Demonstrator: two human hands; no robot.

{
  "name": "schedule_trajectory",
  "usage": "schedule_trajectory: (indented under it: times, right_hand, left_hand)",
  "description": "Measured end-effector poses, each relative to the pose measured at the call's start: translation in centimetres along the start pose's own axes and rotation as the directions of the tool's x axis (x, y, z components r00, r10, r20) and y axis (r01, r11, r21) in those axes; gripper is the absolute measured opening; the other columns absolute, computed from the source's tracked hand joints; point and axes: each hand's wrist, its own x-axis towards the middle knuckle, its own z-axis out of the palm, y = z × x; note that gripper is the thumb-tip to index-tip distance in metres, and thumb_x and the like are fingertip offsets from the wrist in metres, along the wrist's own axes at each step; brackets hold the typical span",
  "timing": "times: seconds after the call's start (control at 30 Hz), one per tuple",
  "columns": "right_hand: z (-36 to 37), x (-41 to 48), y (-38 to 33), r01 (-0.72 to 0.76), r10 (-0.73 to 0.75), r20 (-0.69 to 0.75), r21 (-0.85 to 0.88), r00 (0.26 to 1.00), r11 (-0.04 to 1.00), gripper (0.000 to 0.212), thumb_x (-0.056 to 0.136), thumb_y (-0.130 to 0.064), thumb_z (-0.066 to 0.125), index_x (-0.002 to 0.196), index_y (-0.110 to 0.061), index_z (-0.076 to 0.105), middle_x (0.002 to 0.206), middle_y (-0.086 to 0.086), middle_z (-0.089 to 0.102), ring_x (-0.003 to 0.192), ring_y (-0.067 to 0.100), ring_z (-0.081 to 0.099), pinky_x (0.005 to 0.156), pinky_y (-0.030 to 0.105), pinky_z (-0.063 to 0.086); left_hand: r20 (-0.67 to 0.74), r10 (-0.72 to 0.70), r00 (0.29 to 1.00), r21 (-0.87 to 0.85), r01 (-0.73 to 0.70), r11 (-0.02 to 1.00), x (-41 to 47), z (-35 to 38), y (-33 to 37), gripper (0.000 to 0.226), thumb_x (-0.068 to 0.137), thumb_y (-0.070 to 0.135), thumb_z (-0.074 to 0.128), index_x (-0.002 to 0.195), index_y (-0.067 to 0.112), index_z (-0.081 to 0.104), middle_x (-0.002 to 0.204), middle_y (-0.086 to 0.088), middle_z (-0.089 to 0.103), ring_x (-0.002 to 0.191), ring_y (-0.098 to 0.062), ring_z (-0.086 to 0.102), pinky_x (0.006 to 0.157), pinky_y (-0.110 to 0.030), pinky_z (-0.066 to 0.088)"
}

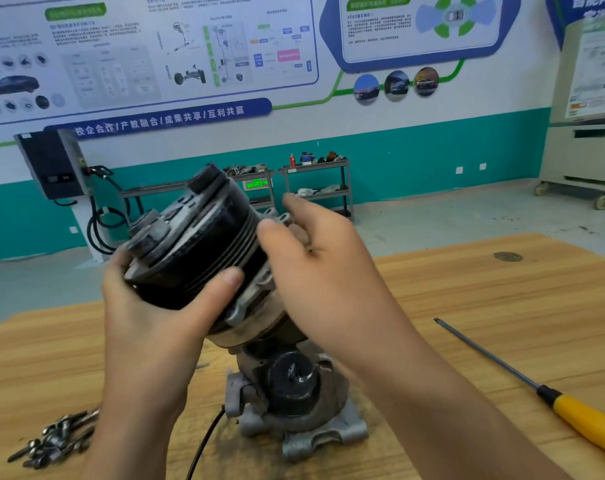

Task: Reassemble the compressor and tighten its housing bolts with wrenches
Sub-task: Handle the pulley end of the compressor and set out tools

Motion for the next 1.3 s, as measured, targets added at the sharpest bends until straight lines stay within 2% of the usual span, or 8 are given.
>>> schedule_trajectory:
  times: [0.07, 0.23, 0.33, 0.43, 0.53, 0.87, 0.97, 1.3]
  right_hand:
    - [-0.2, 0.2, 0.4, -0.051, 0.051, 0.001, 0.054, 0.999, 0.997, 0.04, 0.098, -0.024, 0.04, 0.137, -0.016, 0.042, 0.118, -0.004, 0.055, 0.11, 0.009, 0.05, 0.092, 0.027, 0.04]
    - [-1.1, 0.2, 1.3, -0.098, 0.098, 0.011, 0.024, 0.995, 0.995, 0.03, 0.098, -0.024, 0.039, 0.116, -0.011, 0.06, 0.114, 0.007, 0.065, 0.109, 0.023, 0.059, 0.094, 0.047, 0.047]
    - [-2.9, 0.3, 0.9, -0.03, 0.066, 0.104, -0.317, 0.992, 0.948, 0.043, 0.098, -0.043, 0.034, 0.096, -0.013, 0.065, 0.094, 0.007, 0.069, 0.092, 0.022, 0.064, 0.083, 0.04, 0.051]
    - [-4.7, 1.8, 1.2, -0.028, 0.092, 0.071, -0.623, 0.993, 0.782, 0.086, 0.074, -0.081, 0.023, 0.13, -0.022, 0.052, 0.129, 0.0, 0.058, 0.116, 0.018, 0.054, 0.086, 0.029, 0.042]
    - [-4.9, 2.9, 1.8, -0.061, 0.128, 0.104, -0.492, 0.986, 0.869, 0.115, 0.051, -0.09, 0.02, 0.142, -0.022, 0.039, 0.143, -0.001, 0.045, 0.128, 0.016, 0.044, 0.103, 0.032, 0.037]
    - [-4.9, 3.2, 4.6, -0.084, 0.068, -0.103, -0.166, 0.992, 0.982, 0.072, 0.073, -0.066, 0.058, 0.137, -0.037, 0.04, 0.129, -0.016, 0.052, 0.128, 0.009, 0.042, 0.091, 0.017, 0.035]
    - [-4.7, 3.5, 5.8, -0.21, 0.205, -0.083, -0.065, 0.975, 0.975, 0.115, 0.056, -0.069, 0.066, 0.149, -0.022, 0.019, 0.147, -0.008, 0.037, 0.128, 0.005, 0.036, 0.091, 0.02, 0.03]
    - [-3.4, 4.6, 7.0, -0.22, 0.212, 0.064, 0.175, 0.975, 0.96, 0.066, 0.044, -0.06, 0.077, 0.097, -0.023, 0.069, 0.094, -0.006, 0.074, 0.089, 0.01, 0.069, 0.077, 0.026, 0.051]
  left_hand:
    - [-0.024, -0.004, 1.0, 0.061, 0.005, 0.998, 0.8, -0.8, -1.2, 0.111, 0.036, 0.035, 0.09, 0.135, 0.023, 0.041, 0.118, 0.008, 0.06, 0.103, 0.0, 0.059, 0.092, -0.034, 0.05]
    - [-0.014, 0.044, 0.999, 0.116, -0.042, 0.992, 1.4, -0.4, -1.8, 0.103, 0.029, 0.054, 0.081, 0.122, 0.038, 0.04, 0.102, 0.029, 0.058, 0.092, 0.018, 0.055, 0.076, -0.013, 0.046]
    - [0.057, 0.056, 0.997, 0.212, -0.067, 0.975, 1.7, 0.2, -1.8, 0.109, 0.027, 0.05, 0.091, 0.12, 0.042, 0.034, 0.099, 0.035, 0.051, 0.088, 0.027, 0.05, 0.076, -0.011, 0.042]
    - [0.248, 0.082, 0.965, 0.374, -0.173, 0.911, 2.3, 1.8, -1.4, 0.107, 0.035, 0.054, 0.081, 0.13, 0.035, 0.035, 0.094, 0.04, 0.04, 0.079, 0.019, 0.048, 0.07, 0.0, 0.036]
    - [0.357, 0.042, 0.933, 0.484, -0.223, 0.846, 4.3, 3.0, -1.0, 0.101, 0.051, 0.053, 0.074, 0.139, 0.024, 0.033, 0.097, 0.035, 0.037, 0.089, 0.013, 0.035, 0.067, 0.0, 0.033]
    - [0.408, -0.019, 0.913, 0.516, -0.213, 0.83, 4.9, 2.7, -1.5, 0.095, 0.064, 0.055, 0.07, 0.144, 0.027, 0.025, 0.111, 0.019, 0.037, 0.1, 0.001, 0.038, 0.066, -0.007, 0.029]
    - [0.425, -0.035, 0.905, 0.525, -0.215, 0.824, 5.1, 2.6, -1.5, 0.093, 0.066, 0.056, 0.069, 0.143, 0.028, 0.024, 0.111, 0.017, 0.04, 0.097, -0.003, 0.042, 0.061, -0.005, 0.031]
    - [0.464, -0.126, 0.877, 0.475, -0.126, 0.871, 6.9, 1.2, -1.1, 0.099, 0.047, 0.082, 0.043, 0.136, 0.042, 0.029, 0.11, 0.014, 0.049, 0.097, -0.006, 0.053, 0.072, -0.018, 0.038]
